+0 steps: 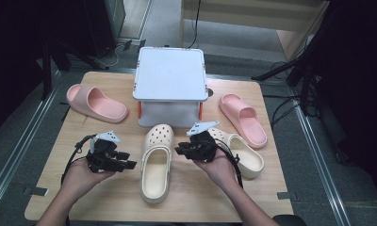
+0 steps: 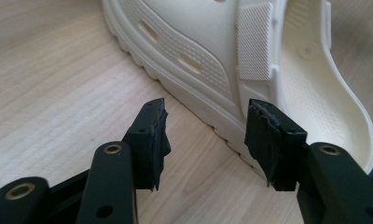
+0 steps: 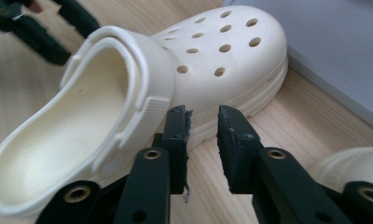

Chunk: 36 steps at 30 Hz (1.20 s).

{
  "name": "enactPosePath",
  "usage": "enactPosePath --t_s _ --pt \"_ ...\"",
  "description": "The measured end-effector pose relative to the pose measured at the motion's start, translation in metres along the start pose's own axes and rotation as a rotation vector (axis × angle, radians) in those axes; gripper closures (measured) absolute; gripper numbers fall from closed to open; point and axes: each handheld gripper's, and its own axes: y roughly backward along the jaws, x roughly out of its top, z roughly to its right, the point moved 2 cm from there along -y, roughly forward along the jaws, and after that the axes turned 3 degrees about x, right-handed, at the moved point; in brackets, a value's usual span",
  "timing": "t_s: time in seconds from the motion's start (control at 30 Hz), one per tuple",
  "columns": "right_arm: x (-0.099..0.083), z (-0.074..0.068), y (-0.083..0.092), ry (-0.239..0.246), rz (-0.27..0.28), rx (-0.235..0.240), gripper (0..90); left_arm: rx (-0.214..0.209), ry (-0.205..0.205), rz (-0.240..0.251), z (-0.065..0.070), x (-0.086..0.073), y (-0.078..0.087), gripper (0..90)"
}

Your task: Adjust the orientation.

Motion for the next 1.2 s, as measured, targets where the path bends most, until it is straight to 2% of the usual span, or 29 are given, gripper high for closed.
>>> enactPosePath --t_s 0.03,0.07,0.17,0.27,0.37,0.4,0.43,0.5,0.53,0.73,0.87,0.93,1.03,1.1,1.17,1.2 --pt "0.000 0.000 0.000 0.000 0.000 0.000 70.7 0.000 0.000 0.000 0.000 0.000 0.000 44.6" --pt "-0.003 -0.002 0.009 0.018 0.001 -0.008 67.7 0.010 -0.012 0.000 -0.002 0.003 0.000 43.2" --pt "-0.006 -0.003 0.018 0.026 0.005 -0.006 66.7 0.020 -0.030 -0.006 -0.002 0.005 0.000 40.9" --pt "-0.012 -0.002 0.036 0.019 0.015 -0.015 65.2 0.019 -0.049 -0.028 -0.001 0.010 -0.003 39.1" --pt "-0.017 -0.002 0.047 0.011 0.008 -0.026 64.9 0.013 -0.055 -0.025 0.000 0.012 -0.003 38.7" --pt "-0.023 -0.001 0.058 0.000 0.010 -0.032 64.6 0.004 -0.056 -0.027 -0.001 0.016 -0.005 38.6" --pt "-0.023 -0.001 0.058 0.000 0.010 -0.032 64.6 0.004 -0.056 -0.027 -0.001 0.016 -0.005 38.5" --pt "-0.031 -0.001 0.069 -0.006 0.007 -0.049 64.6 0.000 -0.061 -0.039 -0.001 0.019 -0.007 38.3" --pt "-0.040 0.000 0.080 -0.017 0.002 -0.072 64.4 -0.001 -0.065 -0.044 -0.001 0.022 -0.009 38.2" --pt "-0.059 0.007 0.109 -0.066 0.020 -0.129 63.8 -0.014 -0.081 -0.041 0.000 0.032 -0.010 38.4" --pt "-0.065 0.013 0.118 -0.104 0.034 -0.152 63.2 -0.021 -0.080 -0.028 -0.002 0.036 -0.010 38.2" --pt "-0.071 0.018 0.126 -0.118 0.035 -0.179 61.9 -0.026 -0.087 -0.029 -0.004 0.039 -0.011 38.0" --pt "-0.076 0.022 0.129 -0.133 0.030 -0.200 60.8 -0.029 -0.084 -0.030 -0.005 0.041 -0.013 37.9" --pt "-0.083 0.029 0.133 -0.163 0.019 -0.226 58.5 -0.035 -0.081 -0.026 -0.006 0.043 -0.015 38.0" --pt "-0.086 0.032 0.133 -0.170 0.017 -0.235 57.4 -0.037 -0.077 -0.027 -0.007 0.043 -0.016 38.0" --pt "-0.090 0.037 0.132 -0.187 0.000 -0.243 57.1 -0.039 -0.075 -0.026 -0.007 0.043 -0.016 38.0"
